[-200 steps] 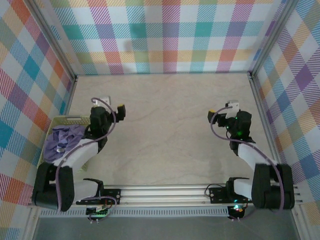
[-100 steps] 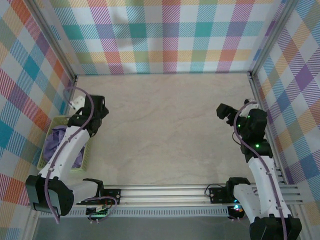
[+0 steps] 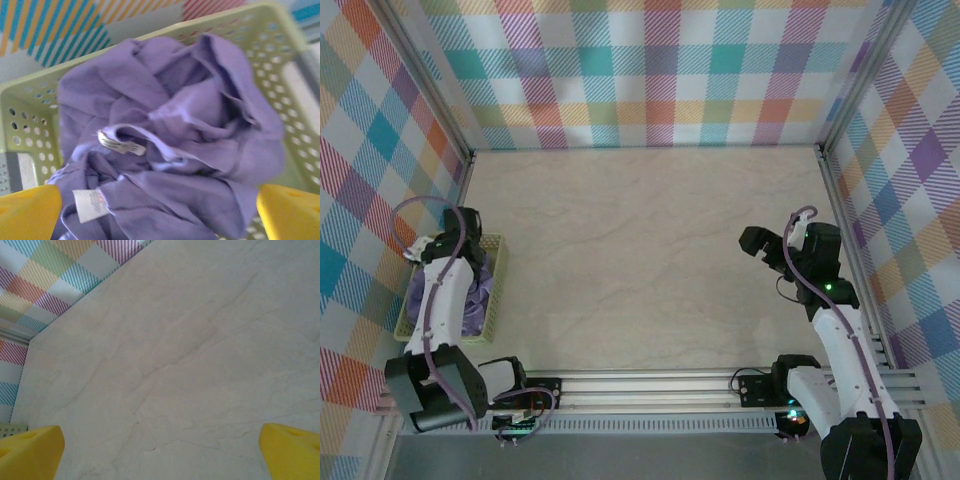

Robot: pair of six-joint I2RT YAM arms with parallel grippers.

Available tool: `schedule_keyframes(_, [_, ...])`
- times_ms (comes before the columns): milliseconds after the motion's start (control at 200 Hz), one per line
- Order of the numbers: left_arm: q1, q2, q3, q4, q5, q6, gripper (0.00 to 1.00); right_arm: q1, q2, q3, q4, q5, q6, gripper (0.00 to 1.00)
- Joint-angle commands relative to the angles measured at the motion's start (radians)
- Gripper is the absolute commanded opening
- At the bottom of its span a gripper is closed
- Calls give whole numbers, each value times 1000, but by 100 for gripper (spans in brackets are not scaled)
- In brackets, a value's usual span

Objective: Fold the inside-out t-shirt

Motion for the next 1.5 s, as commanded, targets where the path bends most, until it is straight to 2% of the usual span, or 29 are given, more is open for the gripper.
schedule_keyframes(0, [92, 60, -20, 16, 105, 4, 100, 3, -28, -10, -35, -38, 12, 100])
schedule_keyframes(455, [147, 263, -104, 216, 406, 27, 98, 9, -99, -21, -103, -41, 3, 100])
schedule_keyframes(615, [147, 276, -108, 239, 433, 34, 83, 8, -100, -26, -109, -42, 2, 100])
schedule_keyframes(740, [147, 250, -102, 240, 428, 41, 62, 8, -100, -27, -108, -40, 6, 100])
schedule_keyframes(840, [146, 224, -93, 231, 422, 46, 39, 8, -99, -27, -105, -37, 8, 100])
schedule_keyframes(1035, [147, 107, -53, 155, 359, 55, 12, 8, -102, -21, -112, -37, 15, 100])
schedule_keyframes(1260, [112, -99, 14, 108, 401, 84, 0, 8, -109, 12, -169, -9, 42, 100])
schedule_keyframes(1385, [21, -162, 169, 47, 370, 124, 0, 9, -144, 0, -161, -30, 67, 100])
schedule_keyframes(1495, [-115, -166, 355, 6, 323, 163, 0, 9, -162, -10, -158, -39, 73, 100])
